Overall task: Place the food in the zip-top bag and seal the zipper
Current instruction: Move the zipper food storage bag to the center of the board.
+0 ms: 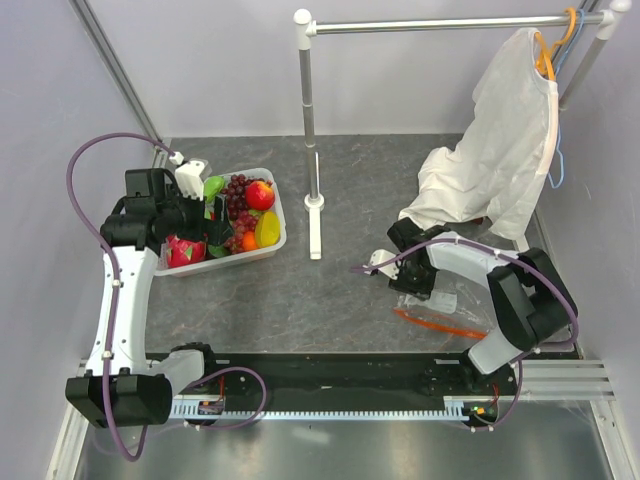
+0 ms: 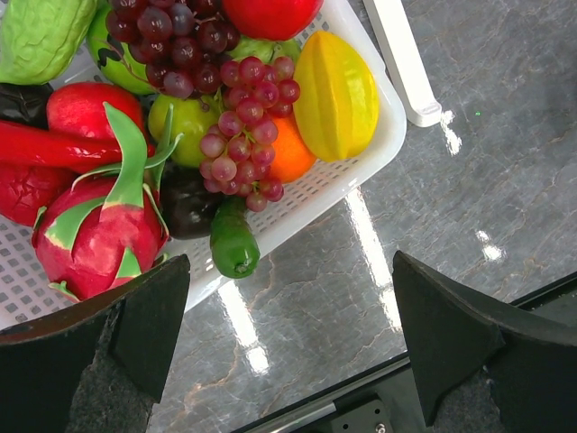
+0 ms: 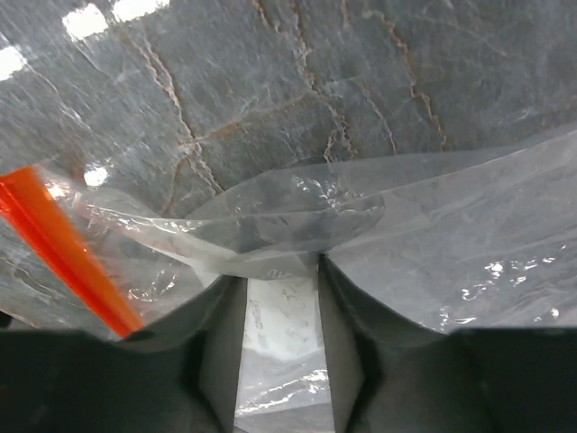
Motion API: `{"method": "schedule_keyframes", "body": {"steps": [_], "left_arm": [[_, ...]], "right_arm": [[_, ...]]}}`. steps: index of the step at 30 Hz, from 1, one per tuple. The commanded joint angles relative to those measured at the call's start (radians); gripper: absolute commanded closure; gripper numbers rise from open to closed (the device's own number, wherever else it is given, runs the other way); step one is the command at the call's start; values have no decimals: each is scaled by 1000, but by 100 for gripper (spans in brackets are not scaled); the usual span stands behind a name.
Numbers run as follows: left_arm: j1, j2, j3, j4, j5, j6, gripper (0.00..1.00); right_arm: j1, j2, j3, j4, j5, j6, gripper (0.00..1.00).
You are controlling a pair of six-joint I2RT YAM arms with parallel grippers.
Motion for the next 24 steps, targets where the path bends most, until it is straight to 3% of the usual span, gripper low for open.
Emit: {"method": "schedule_keyframes", "body": {"steps": [1, 3, 11, 13, 14, 15, 17, 24], "left_arm": [[0, 6, 26, 37, 20, 1, 0], [1, 4, 23, 40, 19, 0, 0], [0, 1, 4, 46, 28, -20, 0], [1, -2, 1, 49, 28, -31, 0], [1, -2, 0, 51, 26, -32, 0], [1, -4, -4, 54, 25, -40, 0], [1, -2, -5, 55, 26, -48, 0], [0, -22, -7, 55, 8, -75, 0]], "right_arm": [[-1, 73, 39, 87, -32, 18, 81], [-1, 94, 72, 96, -58, 56, 100], [-1, 235, 410, 79, -190, 318, 100], [-1, 273, 474, 87, -196, 377, 90], [-1, 284, 493, 80, -195, 383, 79], [-2, 298, 517, 79, -190, 398, 59], [-2, 284, 531, 68, -178, 406, 34], [2, 42, 452, 50, -222, 498, 31]]}}
